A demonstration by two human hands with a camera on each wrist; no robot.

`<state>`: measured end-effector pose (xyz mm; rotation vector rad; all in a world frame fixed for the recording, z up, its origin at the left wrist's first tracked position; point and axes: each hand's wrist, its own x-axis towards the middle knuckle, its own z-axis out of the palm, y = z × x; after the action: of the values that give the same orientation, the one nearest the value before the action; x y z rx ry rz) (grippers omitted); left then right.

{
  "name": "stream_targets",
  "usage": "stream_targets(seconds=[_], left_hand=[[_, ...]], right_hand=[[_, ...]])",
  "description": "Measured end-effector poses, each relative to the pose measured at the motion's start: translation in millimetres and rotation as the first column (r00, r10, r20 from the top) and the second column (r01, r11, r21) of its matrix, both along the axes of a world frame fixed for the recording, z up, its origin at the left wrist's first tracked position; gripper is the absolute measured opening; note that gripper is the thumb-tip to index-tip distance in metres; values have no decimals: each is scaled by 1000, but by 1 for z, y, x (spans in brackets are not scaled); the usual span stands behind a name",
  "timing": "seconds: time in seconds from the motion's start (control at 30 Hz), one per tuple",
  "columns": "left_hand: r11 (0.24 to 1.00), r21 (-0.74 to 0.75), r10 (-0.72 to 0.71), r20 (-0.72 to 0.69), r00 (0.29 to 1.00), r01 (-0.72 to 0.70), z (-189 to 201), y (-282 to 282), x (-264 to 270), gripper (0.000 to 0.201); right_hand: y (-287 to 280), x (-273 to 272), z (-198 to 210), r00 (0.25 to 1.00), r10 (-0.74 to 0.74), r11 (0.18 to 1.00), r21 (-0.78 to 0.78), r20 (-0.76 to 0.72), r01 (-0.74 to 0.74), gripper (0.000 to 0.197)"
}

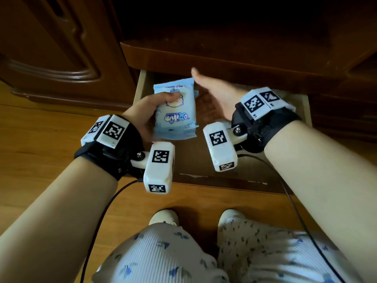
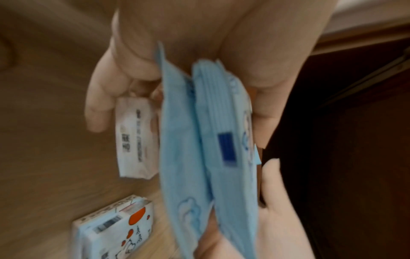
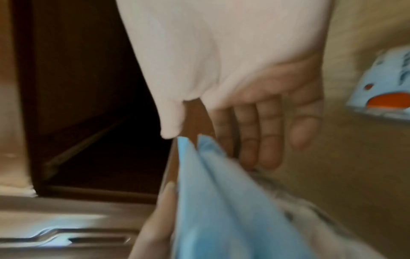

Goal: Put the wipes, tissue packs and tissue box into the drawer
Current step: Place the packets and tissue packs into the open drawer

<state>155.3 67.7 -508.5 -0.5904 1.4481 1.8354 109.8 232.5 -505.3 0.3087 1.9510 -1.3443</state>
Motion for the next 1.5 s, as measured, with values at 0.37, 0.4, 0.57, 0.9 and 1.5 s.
stream_targets(seconds=[0.37, 0.4, 0.57, 0.9, 1.5], left_hand=[[996, -61, 65, -43, 997, -68, 6, -3, 4, 53], [992, -87, 90, -61, 994, -95, 6, -5, 6, 56], [933, -186, 253, -271, 929, -309, 10, -32, 14, 25], [891, -136, 378, -305, 874, -433, -3, -67, 22, 20], [909, -122, 364, -236, 901, -399, -12, -72, 20, 20]], right_hand=[[-11, 4, 5, 996, 83, 982, -171, -15, -84, 30], [-7, 1, 5, 997, 81, 976, -205, 17, -76, 22], [18, -2, -4, 973, 104, 972, -227, 206, -56, 10], [-49, 3, -78, 878, 318, 915, 127, 358, -384, 77], [-67, 10, -79, 793, 248, 917, 129, 556, -377, 37]])
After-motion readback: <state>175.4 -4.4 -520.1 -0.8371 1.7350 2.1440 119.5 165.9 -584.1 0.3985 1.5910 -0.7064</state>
